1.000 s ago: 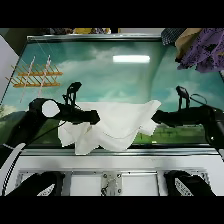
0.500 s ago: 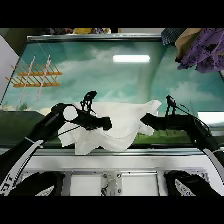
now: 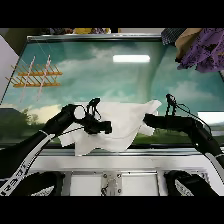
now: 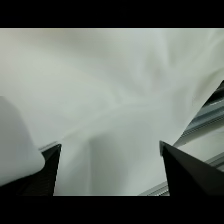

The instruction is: Fold the clothes and pants, and hang the long-sleeved shirts on hangers.

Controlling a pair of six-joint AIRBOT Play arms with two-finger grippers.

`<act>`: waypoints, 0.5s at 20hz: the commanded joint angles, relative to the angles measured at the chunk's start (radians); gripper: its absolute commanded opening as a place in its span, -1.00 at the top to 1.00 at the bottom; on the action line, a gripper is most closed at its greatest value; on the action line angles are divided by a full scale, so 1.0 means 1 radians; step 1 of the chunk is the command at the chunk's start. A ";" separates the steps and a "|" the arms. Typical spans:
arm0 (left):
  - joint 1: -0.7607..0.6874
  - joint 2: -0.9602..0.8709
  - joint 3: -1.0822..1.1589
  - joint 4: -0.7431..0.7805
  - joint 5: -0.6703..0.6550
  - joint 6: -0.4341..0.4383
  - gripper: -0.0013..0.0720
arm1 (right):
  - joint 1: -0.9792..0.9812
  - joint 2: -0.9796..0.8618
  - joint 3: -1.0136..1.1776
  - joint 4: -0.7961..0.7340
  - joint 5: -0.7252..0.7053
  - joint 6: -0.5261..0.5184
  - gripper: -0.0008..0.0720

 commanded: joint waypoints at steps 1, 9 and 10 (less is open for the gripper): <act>0.001 -0.006 -0.045 0.002 0.013 -0.013 -0.88 | 0.001 0.042 0.001 -0.035 -0.045 -0.003 0.91; 0.049 0.068 -0.245 -0.124 0.271 -0.048 -0.88 | 0.001 0.045 0.001 -0.033 -0.066 -0.002 0.91; 0.041 0.058 -0.236 -0.124 0.289 -0.048 -0.88 | 0.001 0.045 0.001 -0.033 -0.078 -0.002 0.91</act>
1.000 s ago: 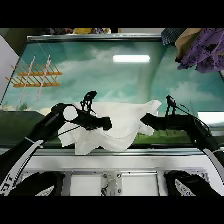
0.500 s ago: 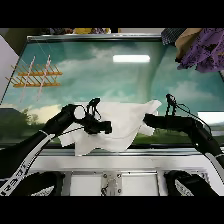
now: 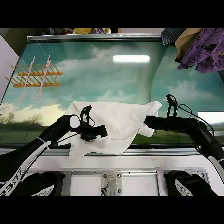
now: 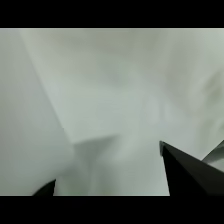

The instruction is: Fold the clothes and pants, and hang the long-sleeved shirts on hangers.

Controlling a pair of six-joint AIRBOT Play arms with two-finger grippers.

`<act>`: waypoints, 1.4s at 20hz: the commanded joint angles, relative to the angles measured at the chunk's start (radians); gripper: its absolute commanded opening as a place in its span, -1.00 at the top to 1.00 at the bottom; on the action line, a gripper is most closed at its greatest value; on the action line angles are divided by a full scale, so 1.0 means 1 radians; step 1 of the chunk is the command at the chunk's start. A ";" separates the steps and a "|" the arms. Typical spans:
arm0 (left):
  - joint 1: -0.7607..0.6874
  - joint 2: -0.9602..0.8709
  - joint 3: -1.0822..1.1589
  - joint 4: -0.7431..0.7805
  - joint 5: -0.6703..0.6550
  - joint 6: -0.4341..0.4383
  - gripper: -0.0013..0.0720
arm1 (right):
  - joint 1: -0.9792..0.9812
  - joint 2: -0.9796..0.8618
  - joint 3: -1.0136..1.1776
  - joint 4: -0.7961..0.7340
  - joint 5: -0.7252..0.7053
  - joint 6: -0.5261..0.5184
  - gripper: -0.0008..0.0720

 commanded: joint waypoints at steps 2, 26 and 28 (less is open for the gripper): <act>-0.006 -0.044 0.011 -0.045 0.118 -0.003 -0.88 | 0.001 0.002 0.001 0.000 -0.039 0.000 0.91; 0.024 0.110 0.142 0.068 -0.010 0.054 -0.73 | 0.001 0.002 0.001 0.000 -0.054 0.000 0.91; 0.008 0.153 0.076 0.146 -0.014 -0.010 -0.73 | 0.001 0.002 0.001 0.000 -0.054 0.000 0.91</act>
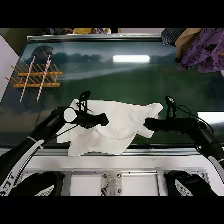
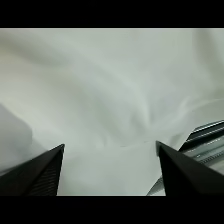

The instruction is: Fold the clothes and pants, and hang the long-sleeved shirts on hangers.

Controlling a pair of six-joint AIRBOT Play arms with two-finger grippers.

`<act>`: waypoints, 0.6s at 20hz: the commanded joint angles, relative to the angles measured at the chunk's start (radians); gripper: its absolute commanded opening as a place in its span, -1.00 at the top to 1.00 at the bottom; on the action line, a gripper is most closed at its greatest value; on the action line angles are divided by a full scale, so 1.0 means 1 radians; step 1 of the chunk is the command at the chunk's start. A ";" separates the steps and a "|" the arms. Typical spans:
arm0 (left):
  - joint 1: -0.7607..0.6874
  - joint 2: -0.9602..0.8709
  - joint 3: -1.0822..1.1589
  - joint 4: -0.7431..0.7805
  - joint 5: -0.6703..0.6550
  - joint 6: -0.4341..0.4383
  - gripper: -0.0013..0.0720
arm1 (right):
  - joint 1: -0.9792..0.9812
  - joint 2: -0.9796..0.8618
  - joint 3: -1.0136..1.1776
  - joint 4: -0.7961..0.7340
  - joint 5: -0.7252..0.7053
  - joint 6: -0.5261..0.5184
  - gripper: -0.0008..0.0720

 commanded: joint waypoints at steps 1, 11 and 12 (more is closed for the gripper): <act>-0.007 0.076 -0.092 0.115 -0.021 -0.103 -0.73 | 0.001 0.001 0.001 0.000 0.000 0.000 0.91; -0.054 -0.185 -0.042 0.082 0.075 -0.140 -0.73 | 0.001 0.001 0.001 0.000 -0.034 0.000 0.91; -0.047 -0.204 -0.024 0.080 0.075 -0.140 -0.73 | 0.001 0.001 0.001 0.000 -0.037 0.000 0.91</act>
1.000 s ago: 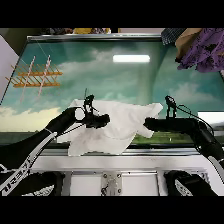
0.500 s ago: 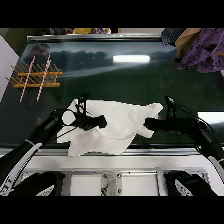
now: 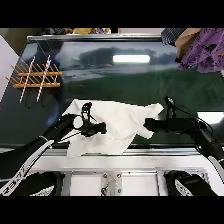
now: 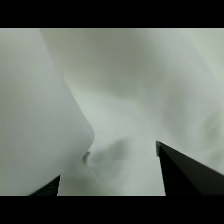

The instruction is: Fold the clothes and pants, and hang the long-sleeved shirts on hangers.

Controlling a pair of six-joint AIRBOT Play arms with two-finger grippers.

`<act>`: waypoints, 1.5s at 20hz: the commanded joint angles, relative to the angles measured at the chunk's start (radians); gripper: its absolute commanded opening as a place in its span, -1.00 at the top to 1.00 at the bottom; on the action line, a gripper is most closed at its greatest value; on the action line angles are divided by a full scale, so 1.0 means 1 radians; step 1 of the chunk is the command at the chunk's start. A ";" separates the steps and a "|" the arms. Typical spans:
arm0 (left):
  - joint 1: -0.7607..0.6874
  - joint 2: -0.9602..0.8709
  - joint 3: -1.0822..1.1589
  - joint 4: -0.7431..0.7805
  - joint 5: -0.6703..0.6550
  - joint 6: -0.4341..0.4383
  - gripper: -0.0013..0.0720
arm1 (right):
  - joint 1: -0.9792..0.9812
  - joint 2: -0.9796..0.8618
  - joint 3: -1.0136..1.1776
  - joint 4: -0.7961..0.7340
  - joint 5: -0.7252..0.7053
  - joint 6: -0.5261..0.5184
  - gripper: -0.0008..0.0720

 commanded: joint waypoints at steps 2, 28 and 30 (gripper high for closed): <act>0.010 -0.089 0.065 0.008 0.024 -0.005 -0.73 | 0.001 0.000 0.001 0.000 -0.013 0.000 0.91; -0.037 0.647 0.887 0.006 0.102 0.161 0.89 | -0.034 0.104 1.307 -0.090 -0.262 0.125 0.92; -0.084 0.628 0.971 0.006 0.129 0.197 0.89 | -0.034 0.132 1.333 -0.045 -0.190 0.151 0.92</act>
